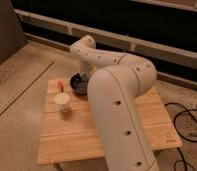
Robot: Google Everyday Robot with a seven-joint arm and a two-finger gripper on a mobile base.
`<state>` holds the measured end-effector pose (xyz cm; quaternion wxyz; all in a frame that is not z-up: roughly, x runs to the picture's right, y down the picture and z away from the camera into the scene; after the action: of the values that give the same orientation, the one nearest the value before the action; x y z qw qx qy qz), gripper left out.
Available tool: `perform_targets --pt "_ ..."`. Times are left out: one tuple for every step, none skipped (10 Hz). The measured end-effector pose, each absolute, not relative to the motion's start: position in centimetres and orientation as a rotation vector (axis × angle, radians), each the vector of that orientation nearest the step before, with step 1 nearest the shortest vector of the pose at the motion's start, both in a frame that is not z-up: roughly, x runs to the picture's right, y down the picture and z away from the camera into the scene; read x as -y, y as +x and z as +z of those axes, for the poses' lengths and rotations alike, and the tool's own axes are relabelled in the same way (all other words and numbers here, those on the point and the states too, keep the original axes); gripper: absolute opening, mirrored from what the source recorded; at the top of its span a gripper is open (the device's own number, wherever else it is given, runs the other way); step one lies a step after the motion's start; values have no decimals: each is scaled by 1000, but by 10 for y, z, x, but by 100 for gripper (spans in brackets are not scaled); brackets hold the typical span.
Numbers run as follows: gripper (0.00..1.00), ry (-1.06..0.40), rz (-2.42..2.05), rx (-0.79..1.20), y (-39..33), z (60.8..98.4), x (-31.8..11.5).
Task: Place the white sponge in the ceramic bowl
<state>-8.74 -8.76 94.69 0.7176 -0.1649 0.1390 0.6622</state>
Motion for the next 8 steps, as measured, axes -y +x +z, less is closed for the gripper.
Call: perform_targets --pt "0 -395 1446 -298 -101 963 83" --pt "0 -417 1432 -303 -107 975 75" --pt "0 -445 1415 -307 -117 988 65" --pt "0 -460 1412 -319 -118 998 59" --pt "0 -470 1420 -341 -110 1008 53" --pt "0 -473 1424 -361 -103 1014 49" --pt "1 -474 1431 -388 -97 1020 46" --pt "7 -474 1437 -404 -93 1024 44"
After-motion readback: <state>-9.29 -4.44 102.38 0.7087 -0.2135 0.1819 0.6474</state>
